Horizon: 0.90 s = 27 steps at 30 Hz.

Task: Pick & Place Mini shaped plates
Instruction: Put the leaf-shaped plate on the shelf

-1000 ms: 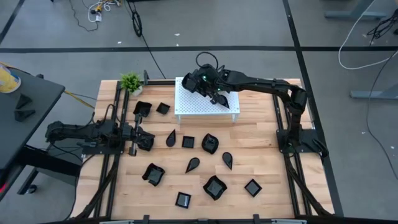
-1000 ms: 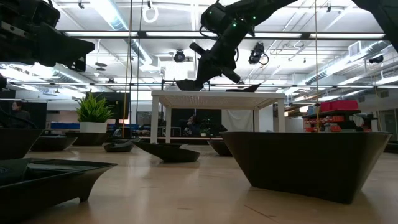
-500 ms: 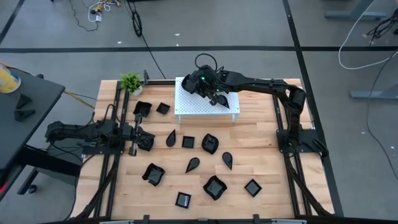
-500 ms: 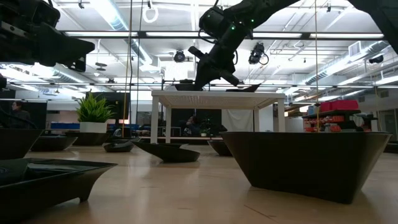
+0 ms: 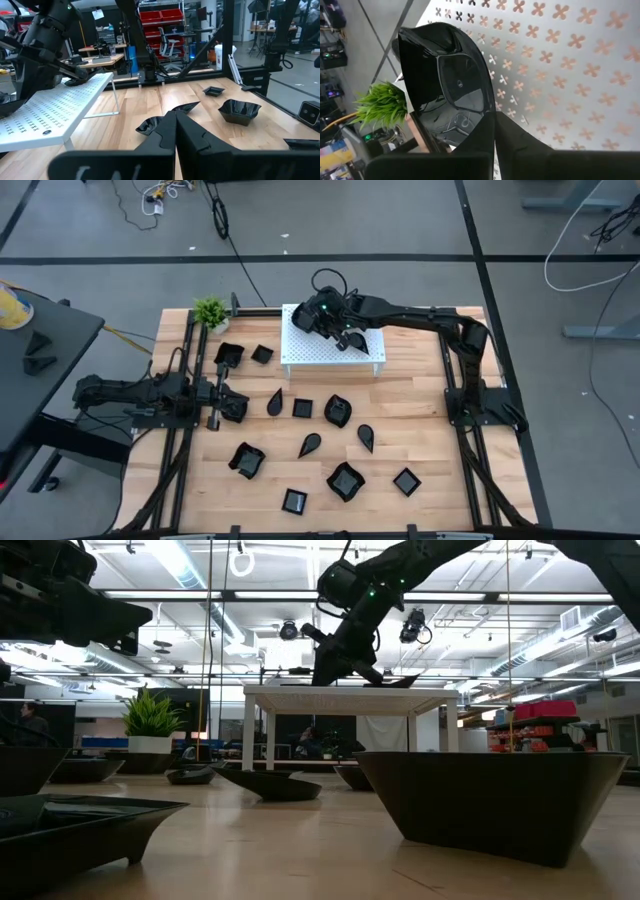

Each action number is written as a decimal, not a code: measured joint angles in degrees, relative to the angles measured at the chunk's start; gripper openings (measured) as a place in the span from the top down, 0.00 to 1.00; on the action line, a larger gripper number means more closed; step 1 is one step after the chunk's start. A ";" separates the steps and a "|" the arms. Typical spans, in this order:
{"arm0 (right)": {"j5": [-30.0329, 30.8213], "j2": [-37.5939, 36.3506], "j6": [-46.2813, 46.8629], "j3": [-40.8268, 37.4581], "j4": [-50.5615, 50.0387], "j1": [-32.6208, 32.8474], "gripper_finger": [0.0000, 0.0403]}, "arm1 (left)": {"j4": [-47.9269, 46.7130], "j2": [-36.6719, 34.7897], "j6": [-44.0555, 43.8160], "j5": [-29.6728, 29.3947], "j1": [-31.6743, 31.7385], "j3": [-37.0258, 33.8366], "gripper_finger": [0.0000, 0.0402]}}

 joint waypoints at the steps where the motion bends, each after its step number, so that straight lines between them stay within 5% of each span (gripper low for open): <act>1: -0.04 0.04 0.00 0.00 -0.04 0.00 0.99 | 0.00 -0.02 0.00 0.00 -0.01 -0.01 0.99; 27: -0.38 0.04 -1.58 0.00 2.77 -0.17 0.86 | 0.00 -0.02 0.00 0.00 -0.01 0.01 0.99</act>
